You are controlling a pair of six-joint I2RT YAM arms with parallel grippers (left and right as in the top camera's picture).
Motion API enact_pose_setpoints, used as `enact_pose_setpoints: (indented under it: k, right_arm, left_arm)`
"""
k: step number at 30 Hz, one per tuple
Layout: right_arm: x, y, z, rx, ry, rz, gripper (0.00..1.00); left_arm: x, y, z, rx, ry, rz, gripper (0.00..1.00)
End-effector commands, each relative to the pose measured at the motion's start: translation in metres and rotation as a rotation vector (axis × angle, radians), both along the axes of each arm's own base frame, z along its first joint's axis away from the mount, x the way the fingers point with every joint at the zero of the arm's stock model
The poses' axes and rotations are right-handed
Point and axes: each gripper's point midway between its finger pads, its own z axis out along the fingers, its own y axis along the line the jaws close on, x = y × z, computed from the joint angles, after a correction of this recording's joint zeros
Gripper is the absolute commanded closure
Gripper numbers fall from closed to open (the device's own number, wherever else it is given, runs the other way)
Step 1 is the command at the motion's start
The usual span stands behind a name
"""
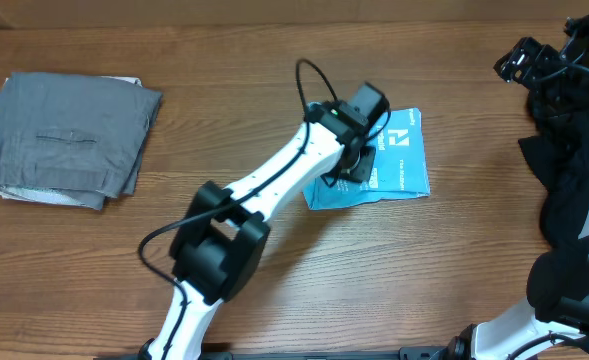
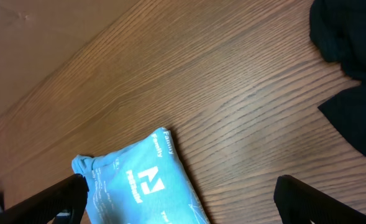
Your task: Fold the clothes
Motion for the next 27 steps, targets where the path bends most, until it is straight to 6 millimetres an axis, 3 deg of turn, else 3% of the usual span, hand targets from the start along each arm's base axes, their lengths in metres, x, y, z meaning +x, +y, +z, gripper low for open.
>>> enact_pose_setpoints:
  k: [1,8,13,20,27]
  right_arm:
    - [0.001,-0.001,0.001,-0.006,-0.004,-0.003,0.0]
    - [0.001,-0.001,0.001,-0.006,-0.004,-0.003,0.0]
    - [0.001,-0.001,0.001,-0.006,-0.004,-0.003,0.0]
    - [0.001,-0.001,0.001,-0.006,-0.004,-0.003,0.0]
    - [0.001,-0.001,0.001,-0.006,-0.004,-0.003,0.0]
  left_arm:
    - [-0.02,0.013,-0.024,0.066,0.101,-0.026,0.86]
    - [-0.029,0.036,-0.046,0.154,0.183,-0.026,0.8]
    - [-0.016,0.073,-0.062,0.317,0.136,0.002,0.77]
    - [0.023,0.127,-0.06,0.471,0.021,0.06,0.78]
    - [0.085,0.157,-0.062,0.367,-0.087,0.118,0.79]
